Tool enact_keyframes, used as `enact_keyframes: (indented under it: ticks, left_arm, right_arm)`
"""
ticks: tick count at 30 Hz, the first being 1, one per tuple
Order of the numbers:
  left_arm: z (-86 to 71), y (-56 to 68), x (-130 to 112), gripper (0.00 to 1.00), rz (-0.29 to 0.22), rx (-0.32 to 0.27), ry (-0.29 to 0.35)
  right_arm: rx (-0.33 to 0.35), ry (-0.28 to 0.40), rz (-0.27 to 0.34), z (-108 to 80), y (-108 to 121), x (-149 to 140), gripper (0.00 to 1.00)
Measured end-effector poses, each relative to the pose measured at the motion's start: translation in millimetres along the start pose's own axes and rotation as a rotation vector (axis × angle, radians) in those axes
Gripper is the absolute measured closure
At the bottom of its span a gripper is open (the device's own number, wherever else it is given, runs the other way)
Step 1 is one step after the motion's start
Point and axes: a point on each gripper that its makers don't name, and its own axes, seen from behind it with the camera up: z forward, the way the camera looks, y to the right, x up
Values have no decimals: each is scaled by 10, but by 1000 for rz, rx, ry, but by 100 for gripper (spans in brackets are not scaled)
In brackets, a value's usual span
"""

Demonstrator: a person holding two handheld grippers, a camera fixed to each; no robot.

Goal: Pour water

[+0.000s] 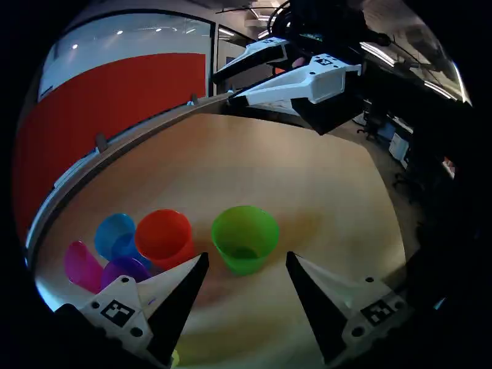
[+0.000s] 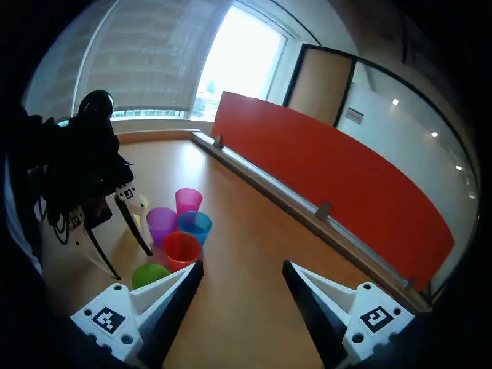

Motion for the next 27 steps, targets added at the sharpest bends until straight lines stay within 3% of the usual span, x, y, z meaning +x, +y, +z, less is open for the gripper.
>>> enact_keyframes:
  ticks: [27]
  left_arm:
    - [333,-9,-45,7,14,18,-8]
  right_arm:
    - [-7,-9,1,-16,22,-43,0]
